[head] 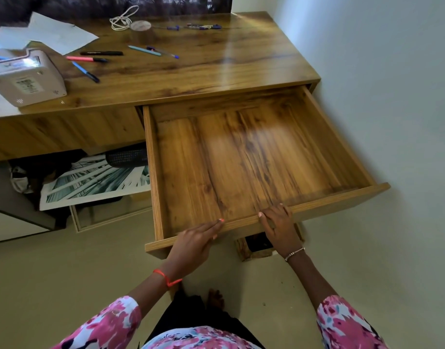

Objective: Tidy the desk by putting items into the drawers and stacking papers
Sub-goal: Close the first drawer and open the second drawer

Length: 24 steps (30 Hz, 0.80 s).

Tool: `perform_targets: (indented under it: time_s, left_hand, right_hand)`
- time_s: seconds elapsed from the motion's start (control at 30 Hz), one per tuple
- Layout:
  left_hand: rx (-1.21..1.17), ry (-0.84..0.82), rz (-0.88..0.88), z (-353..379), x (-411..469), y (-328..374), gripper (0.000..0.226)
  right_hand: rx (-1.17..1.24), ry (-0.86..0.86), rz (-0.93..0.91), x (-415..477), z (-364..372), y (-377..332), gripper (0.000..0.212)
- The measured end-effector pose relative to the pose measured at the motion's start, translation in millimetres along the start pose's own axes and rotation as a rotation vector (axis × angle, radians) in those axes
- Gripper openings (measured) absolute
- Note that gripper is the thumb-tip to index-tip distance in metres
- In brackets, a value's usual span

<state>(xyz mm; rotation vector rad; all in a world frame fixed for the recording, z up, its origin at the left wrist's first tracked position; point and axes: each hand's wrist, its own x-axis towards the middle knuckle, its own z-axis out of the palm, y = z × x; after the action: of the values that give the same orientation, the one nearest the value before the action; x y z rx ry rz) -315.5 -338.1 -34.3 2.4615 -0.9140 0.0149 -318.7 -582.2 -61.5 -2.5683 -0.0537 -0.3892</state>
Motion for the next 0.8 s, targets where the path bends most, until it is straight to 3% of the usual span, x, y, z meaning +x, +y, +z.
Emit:
perform_targets:
  time_s: [0.33,0.5,0.8]
  left_hand:
    - [-0.027,-0.059,-0.064,-3.1,-0.9,2.0,0.05]
    - [-0.095,-0.149,-0.076,-19.7,10.8,-0.1,0.064]
    - [0.093,0.077,-0.079,-89.7,54.2,-43.3,0.061]
  right_hand:
    - [-0.003,0.014,0.057,1.7,-3.6,-10.6,0.035]
    - [-0.005,-0.145,0.241,22.0,-15.1,-29.6,0.034]
    - [0.122,-0.128,0.147,95.2,-26.0,-101.9,0.022]
